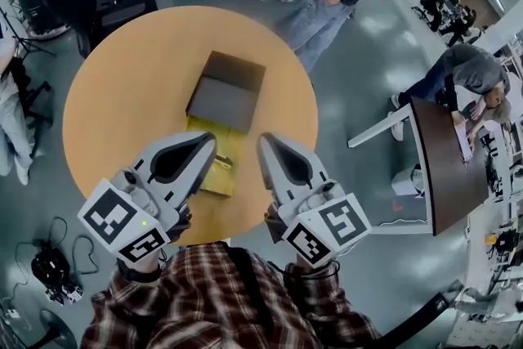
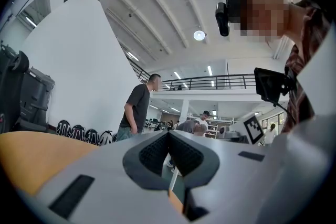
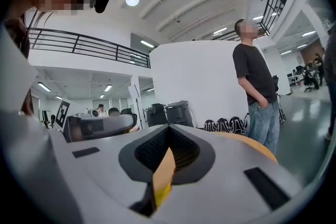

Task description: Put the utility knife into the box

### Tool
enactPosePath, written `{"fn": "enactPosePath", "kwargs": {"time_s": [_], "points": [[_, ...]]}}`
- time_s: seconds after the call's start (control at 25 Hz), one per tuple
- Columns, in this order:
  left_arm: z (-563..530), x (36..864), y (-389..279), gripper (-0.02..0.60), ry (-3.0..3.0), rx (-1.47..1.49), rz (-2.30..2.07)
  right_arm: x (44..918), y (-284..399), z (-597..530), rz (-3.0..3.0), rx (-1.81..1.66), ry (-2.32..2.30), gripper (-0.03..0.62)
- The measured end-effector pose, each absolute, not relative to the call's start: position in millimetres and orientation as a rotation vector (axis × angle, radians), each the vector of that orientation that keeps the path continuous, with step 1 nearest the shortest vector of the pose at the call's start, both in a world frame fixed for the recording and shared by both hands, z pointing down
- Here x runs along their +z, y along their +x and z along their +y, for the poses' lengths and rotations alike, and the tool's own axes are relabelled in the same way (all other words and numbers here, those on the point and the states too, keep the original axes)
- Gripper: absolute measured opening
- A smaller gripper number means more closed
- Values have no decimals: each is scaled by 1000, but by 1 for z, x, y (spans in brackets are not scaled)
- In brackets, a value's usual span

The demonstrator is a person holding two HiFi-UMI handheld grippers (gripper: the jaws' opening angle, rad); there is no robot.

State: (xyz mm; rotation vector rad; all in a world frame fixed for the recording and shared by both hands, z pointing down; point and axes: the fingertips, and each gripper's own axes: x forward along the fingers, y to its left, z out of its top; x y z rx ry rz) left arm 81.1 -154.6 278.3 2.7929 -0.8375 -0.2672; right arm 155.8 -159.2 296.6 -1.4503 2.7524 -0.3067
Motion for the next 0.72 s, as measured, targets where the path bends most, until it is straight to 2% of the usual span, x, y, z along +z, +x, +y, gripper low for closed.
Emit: {"fn": "enactPosePath", "kwargs": {"time_s": [0.72], "points": [[-152, 279, 75, 11, 2789, -259, -842, 298, 142, -159, 2785, -313, -1417, 12]]}}
